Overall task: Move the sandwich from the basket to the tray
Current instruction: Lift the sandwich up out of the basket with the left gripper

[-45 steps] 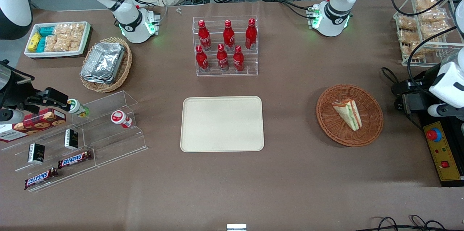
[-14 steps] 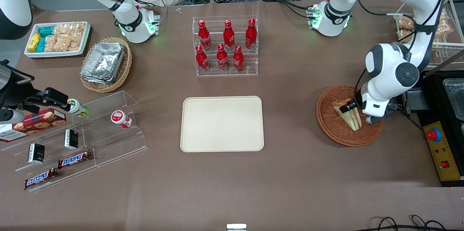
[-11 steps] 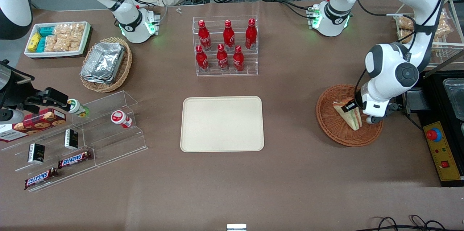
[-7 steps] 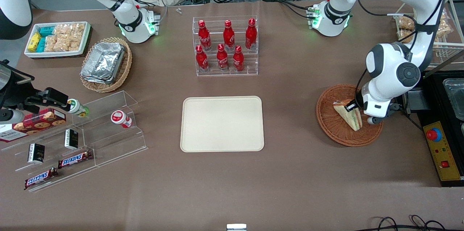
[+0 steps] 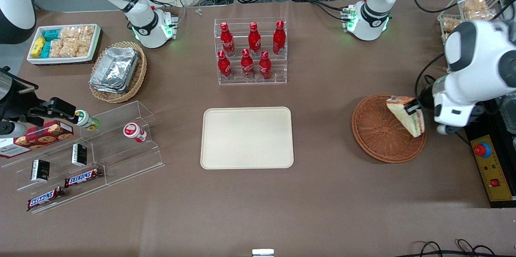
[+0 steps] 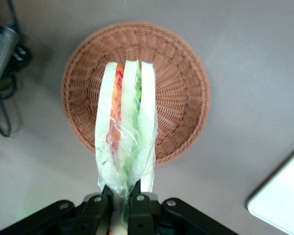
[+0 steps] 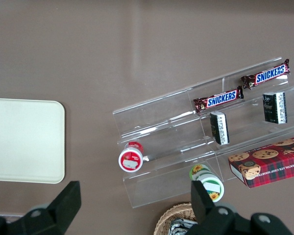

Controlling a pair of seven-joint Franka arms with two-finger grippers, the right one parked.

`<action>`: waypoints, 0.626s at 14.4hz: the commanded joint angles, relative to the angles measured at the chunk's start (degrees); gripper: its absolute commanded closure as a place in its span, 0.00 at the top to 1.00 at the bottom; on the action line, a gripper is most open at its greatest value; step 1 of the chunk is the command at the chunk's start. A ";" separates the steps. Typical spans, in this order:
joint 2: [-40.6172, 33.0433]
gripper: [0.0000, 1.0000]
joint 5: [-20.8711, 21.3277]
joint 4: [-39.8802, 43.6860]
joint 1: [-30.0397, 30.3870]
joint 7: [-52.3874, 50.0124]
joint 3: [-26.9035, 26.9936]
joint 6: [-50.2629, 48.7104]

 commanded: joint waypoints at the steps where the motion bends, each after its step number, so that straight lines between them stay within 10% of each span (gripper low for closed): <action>1: 1.97 0.00 -0.14 9.80 -0.02 -0.34 -0.13 -6.36; 9: 3.56 0.00 -0.31 15.28 -5.45 1.86 -4.96 -9.80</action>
